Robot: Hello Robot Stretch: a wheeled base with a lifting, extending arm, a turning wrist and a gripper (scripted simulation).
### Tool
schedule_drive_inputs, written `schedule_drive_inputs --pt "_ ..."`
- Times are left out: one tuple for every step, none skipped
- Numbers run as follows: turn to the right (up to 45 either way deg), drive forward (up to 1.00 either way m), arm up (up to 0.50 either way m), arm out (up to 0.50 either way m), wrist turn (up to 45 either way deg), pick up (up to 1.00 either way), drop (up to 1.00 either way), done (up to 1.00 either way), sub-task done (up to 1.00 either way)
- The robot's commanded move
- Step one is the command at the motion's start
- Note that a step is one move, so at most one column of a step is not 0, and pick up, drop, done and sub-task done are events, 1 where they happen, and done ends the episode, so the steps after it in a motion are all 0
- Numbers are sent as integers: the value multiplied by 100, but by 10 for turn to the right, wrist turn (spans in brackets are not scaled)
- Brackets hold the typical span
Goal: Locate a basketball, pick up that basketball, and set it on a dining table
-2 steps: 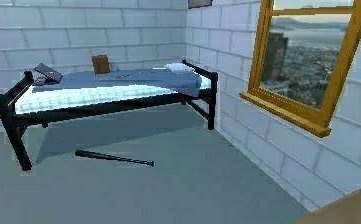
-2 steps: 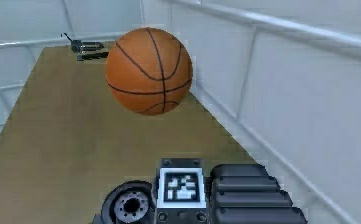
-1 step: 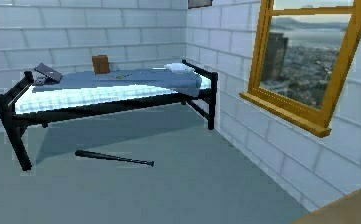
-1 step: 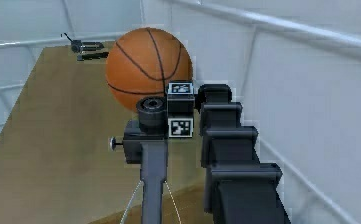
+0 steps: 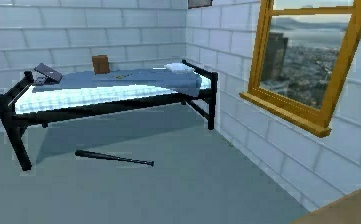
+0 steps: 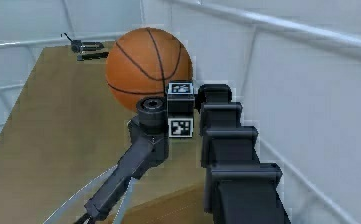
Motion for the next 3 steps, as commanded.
schedule_drive_inputs --pt "0 0 0 0 450 0 0 0 0" --pt "0 0 0 0 450 0 0 0 0" --pt "0 0 0 0 300 0 0 0 0"
